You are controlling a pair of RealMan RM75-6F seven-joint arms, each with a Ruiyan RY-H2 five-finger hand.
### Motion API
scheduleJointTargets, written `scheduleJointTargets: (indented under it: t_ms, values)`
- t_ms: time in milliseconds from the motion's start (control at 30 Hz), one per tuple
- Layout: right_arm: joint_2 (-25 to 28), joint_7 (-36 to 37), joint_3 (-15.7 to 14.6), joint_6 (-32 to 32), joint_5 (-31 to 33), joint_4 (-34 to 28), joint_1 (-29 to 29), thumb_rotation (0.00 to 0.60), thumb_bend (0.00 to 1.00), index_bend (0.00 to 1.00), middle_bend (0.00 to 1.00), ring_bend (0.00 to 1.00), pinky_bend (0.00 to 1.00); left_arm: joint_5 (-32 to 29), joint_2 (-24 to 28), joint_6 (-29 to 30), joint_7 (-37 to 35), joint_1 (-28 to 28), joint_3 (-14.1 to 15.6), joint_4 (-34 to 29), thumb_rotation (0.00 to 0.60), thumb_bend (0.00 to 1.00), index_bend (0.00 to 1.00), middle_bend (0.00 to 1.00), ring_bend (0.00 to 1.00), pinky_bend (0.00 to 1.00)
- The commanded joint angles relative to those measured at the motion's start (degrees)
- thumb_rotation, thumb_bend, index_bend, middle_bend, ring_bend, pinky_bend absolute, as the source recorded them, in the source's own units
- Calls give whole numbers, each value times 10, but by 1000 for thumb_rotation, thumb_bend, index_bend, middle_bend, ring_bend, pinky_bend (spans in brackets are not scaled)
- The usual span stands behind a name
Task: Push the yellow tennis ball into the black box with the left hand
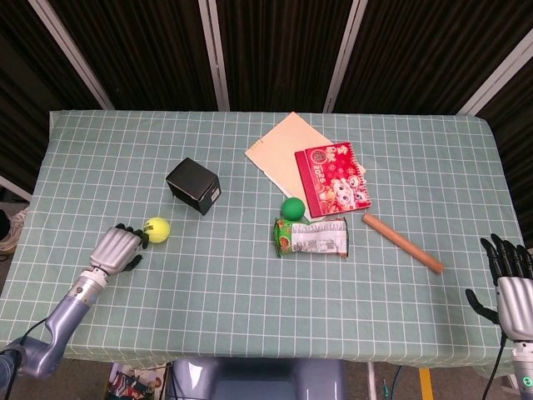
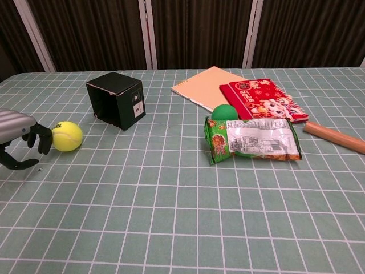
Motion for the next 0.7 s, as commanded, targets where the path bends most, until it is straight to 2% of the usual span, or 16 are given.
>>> scheduleJointTargets:
  t_ms: [33,433,700]
  values:
    - [1,3,0,-1,0,0,0,600,320,0,0,0,0,3,-10,1,-7,-7,-3,12,600,337,441,402,374,316]
    - [4,7,0,-4,-1,-1,1,600,321,0,0,0,0,-3,-41,-19,-25,-37,-12,54,600,336,364,304,246,213]
    - [4,10,0,-6,0,0,2,600,320,0,0,0,0,-3,-57,-26,-49,-52,-12,77,600,319,282,232,169,205]
